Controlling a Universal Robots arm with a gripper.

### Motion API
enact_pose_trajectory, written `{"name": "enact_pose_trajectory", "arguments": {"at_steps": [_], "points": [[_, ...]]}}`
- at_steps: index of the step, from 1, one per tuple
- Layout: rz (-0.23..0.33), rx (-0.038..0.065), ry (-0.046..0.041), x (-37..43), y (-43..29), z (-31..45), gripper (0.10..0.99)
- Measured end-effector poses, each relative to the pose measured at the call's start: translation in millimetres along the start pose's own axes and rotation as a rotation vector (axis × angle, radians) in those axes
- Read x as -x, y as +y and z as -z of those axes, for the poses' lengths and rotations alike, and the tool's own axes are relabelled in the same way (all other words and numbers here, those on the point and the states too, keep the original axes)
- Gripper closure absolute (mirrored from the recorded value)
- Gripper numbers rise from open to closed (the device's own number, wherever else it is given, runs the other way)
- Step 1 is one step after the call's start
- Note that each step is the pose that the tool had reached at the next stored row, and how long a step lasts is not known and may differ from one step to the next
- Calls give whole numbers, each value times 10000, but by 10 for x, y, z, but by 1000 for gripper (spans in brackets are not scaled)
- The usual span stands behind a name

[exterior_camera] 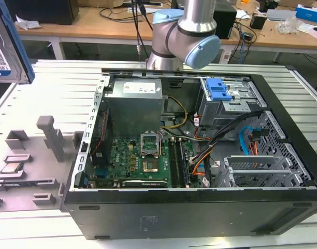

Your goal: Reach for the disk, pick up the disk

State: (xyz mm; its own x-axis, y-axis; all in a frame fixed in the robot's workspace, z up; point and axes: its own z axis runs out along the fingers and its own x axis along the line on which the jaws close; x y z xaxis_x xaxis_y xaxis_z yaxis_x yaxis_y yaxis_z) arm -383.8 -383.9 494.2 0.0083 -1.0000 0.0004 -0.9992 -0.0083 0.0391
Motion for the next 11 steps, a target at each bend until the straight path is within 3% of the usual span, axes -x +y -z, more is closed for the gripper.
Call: {"name": "enact_pose_trajectory", "arguments": {"at_steps": [11], "points": [[0,8,1,3,-2,314,722]]}}
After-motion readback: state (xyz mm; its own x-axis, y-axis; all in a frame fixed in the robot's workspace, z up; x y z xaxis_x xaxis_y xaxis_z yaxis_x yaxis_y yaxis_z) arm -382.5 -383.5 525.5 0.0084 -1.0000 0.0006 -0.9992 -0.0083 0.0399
